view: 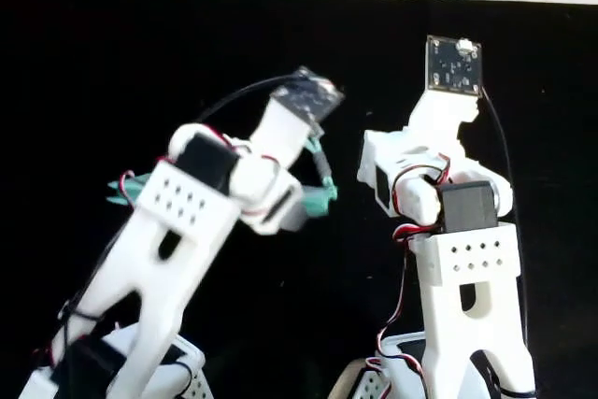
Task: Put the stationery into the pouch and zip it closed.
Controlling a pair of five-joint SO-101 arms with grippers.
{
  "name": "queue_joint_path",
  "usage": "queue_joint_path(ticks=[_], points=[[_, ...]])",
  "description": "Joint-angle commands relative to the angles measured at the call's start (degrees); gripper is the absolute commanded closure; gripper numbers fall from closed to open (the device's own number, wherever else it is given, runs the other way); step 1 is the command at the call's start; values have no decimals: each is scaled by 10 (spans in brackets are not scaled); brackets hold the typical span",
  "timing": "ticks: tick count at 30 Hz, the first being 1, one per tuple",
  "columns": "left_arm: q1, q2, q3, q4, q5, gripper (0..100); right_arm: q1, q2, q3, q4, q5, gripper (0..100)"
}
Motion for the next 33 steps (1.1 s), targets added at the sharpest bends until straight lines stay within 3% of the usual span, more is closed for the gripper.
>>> queue_joint_path(ticks=[1, 8, 16, 18, 25, 28, 33], points=[[48, -59, -40, 33, 4, 726, 2, -15, -19, -9, -4, 684], [50, -121, -43, 33, -47, 758, 0, -20, -19, -5, -4, 684], [49, -167, -44, 32, -55, 894, -2, -21, -25, 11, -4, 690], [36, -179, -44, 32, -55, 920, -8, -22, -34, 16, -4, 735], [-122, -233, -43, 14, -54, 994, -11, -70, -41, 16, -4, 949], [-186, -259, -38, 14, -53, 992, -11, -84, -40, 31, -3, 978], [-251, -312, -36, 17, -38, 992, -22, -116, -18, 47, 69, 991]])
